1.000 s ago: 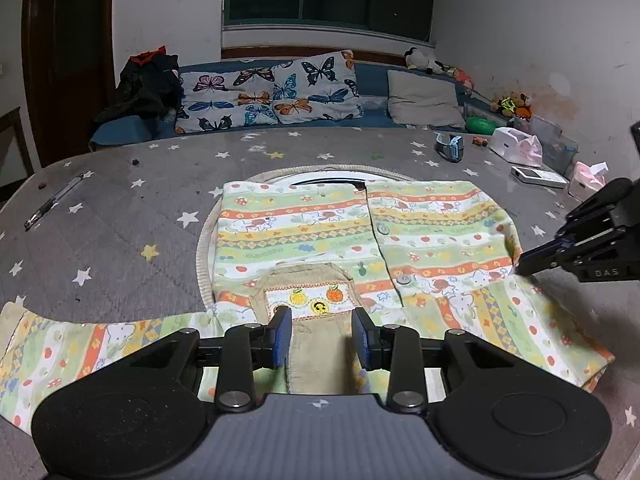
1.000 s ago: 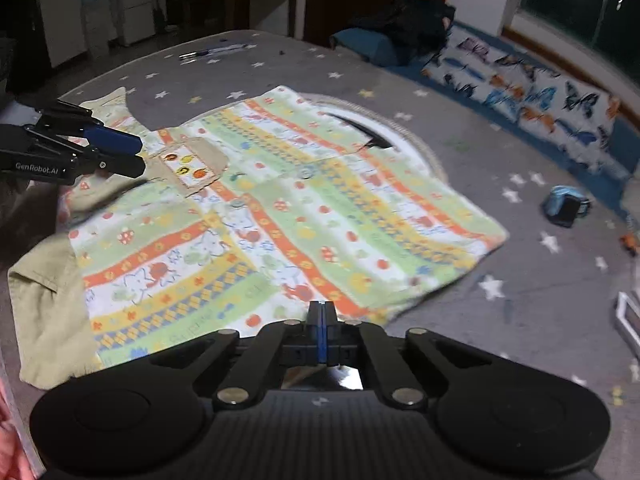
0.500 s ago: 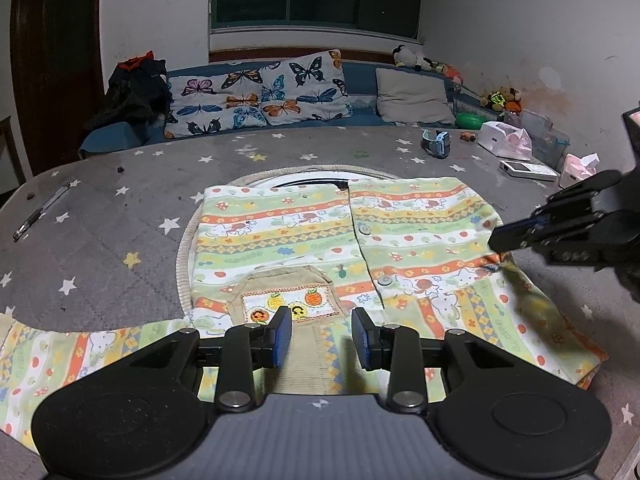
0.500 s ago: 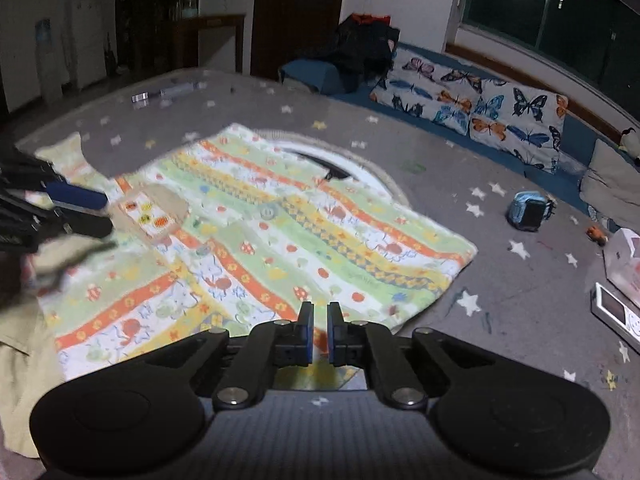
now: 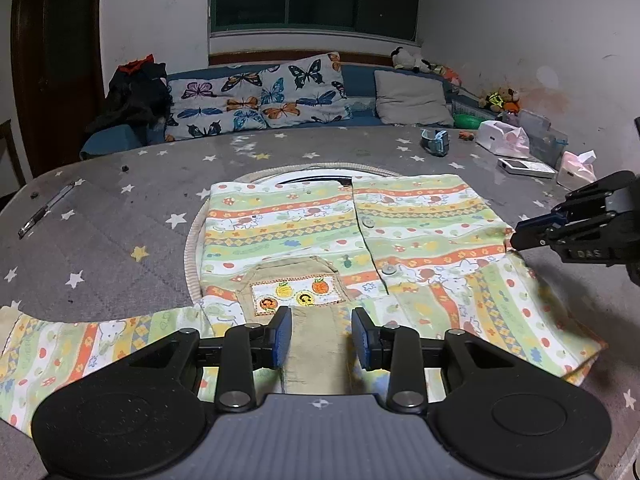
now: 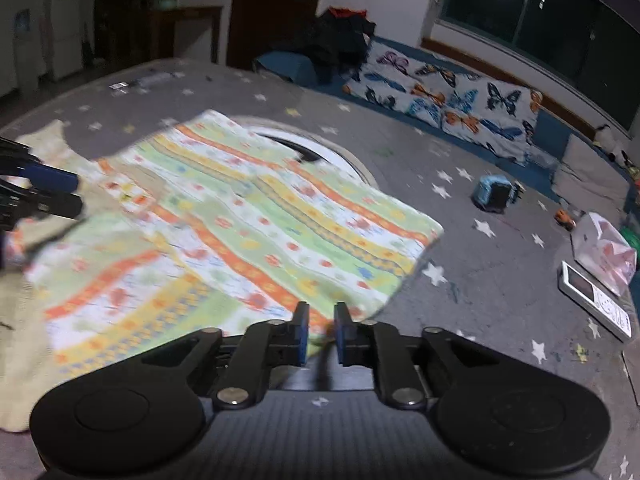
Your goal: Fold clothes
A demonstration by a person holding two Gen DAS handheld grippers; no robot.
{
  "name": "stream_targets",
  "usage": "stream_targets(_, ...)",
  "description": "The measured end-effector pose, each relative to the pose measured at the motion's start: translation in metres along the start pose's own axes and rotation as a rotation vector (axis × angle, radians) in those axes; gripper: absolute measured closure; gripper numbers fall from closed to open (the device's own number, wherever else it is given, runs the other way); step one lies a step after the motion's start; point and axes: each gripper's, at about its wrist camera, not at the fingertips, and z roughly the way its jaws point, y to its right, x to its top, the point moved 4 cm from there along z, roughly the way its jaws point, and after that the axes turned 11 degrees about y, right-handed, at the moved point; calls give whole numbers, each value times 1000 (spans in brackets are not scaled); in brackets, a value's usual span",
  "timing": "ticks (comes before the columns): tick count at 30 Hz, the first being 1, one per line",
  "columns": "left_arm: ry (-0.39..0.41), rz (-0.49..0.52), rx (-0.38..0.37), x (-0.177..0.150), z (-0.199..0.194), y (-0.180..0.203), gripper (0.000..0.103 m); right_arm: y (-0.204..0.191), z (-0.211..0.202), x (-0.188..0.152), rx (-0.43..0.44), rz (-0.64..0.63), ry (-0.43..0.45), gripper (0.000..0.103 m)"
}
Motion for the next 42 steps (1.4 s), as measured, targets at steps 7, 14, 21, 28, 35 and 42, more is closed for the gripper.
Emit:
stream_targets(7, 7, 9, -20, -7, -10, 4, 67, -33, -30, -9, 115, 59, 11, 84)
stream_targets(14, -18, 30, 16, -22, -6, -1, 65, -59, -45, -33, 141, 66, -33, 78)
stream_targets(21, 7, -26, 59, -17, -22, -19, 67, -76, -50, -19, 158, 20, -8, 77)
stream_targets(28, 30, -127, 177, -16, -51, -60, 67, -121, -21, 21, 278, -6, 64, 77)
stream_targets(35, 39, -229, 356, -30, -82, -120, 67, -157, 11, 28, 345, -28, 45, 77)
stream_targets(42, 32, -328, 566, -46, -97, -184, 65, -165, 14, 25, 342, -37, 38, 76)
